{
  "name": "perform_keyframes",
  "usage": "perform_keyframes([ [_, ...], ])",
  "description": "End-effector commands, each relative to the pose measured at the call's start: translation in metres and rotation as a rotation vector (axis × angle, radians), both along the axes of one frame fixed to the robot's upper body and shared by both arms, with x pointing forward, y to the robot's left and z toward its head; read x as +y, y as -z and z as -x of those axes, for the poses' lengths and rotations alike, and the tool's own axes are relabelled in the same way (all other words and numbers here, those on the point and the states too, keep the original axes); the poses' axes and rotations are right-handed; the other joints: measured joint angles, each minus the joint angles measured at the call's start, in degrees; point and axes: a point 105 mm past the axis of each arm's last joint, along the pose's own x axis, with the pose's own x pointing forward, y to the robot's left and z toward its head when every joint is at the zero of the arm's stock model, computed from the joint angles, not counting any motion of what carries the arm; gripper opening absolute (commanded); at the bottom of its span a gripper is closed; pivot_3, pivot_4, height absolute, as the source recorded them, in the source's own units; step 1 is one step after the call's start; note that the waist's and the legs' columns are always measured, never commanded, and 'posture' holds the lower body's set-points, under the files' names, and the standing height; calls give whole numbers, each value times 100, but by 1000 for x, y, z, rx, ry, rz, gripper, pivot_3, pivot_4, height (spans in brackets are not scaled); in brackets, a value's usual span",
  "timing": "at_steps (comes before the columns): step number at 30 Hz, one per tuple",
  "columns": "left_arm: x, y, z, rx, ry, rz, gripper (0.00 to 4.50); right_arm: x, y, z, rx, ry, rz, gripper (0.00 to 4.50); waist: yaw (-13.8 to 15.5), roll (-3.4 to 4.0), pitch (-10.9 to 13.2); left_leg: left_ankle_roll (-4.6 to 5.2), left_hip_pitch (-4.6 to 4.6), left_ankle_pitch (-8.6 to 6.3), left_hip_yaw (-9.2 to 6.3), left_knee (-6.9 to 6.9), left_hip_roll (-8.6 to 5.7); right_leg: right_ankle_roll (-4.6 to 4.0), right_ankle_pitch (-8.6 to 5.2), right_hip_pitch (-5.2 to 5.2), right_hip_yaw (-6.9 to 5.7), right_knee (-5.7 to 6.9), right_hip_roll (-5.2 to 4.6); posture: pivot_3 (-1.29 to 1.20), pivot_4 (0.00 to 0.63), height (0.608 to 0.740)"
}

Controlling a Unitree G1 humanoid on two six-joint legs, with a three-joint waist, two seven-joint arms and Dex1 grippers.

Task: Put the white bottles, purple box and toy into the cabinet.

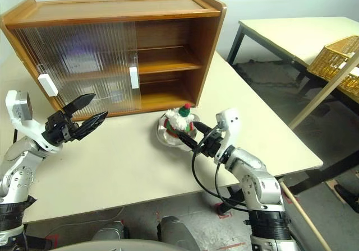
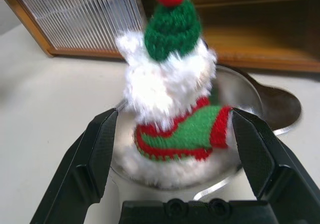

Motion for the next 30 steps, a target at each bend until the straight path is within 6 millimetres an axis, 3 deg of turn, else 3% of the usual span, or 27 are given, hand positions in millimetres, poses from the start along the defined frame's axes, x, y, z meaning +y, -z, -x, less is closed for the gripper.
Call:
perform_keyframes([
  [1, 2, -1, 1, 0, -9, -9, 4500, 4, 5, -4, 2, -2, 10, 4479, 6, 0, 0, 0, 0, 0, 0, 0, 0, 0, 0, 0, 0, 0, 0, -121, 32, 740],
  [10, 1, -3, 0, -6, -15, -9, 4500, 7, 7, -13, -5, 2, 10, 4479, 29, 0, 0, -7, -2, -4, -3, -1, 1, -4, -1, -3, 0, 0, -1, -115, 32, 740],
  [13, 2, -4, 0, -7, -18, -10, 4500, 7, 5, -14, -3, -2, 4, 3820, 37, 0, 0, -10, -2, -6, -3, -1, 1, -5, -2, -3, 0, 0, -1, -116, 31, 740],
  [19, 1, -4, -1, -8, -17, -8, 4500, 3, -11, -17, -44, -10, 3, 1594, 38, 1, 0, -16, -2, -10, -3, -1, 1, -6, -2, -4, 0, 0, -1, -124, 26, 740],
  [23, 1, -4, -2, -9, -14, -7, 4500, 2, -31, -20, -88, -31, -2, 430, 33, 0, 0, -17, -2, -10, -3, -1, 1, -7, -2, -4, 0, 0, -1, -132, 23, 740],
  [25, 0, -4, -2, -10, -12, -6, 4500, 1, -47, -23, -119, -45, -9, 191, 32, 1, 0, -16, -3, -10, -2, -1, 1, -7, -2, -5, 0, 0, -1, -135, 22, 740],
  [30, -2, -3, -4, -11, -6, -3, 4500, 1, -91, -36, -220, -53, -28, 189, 24, 1, 0, -15, -3, -9, 0, 1, 0, -9, -1, -5, 0, 1, -1, -135, 18, 740],
])
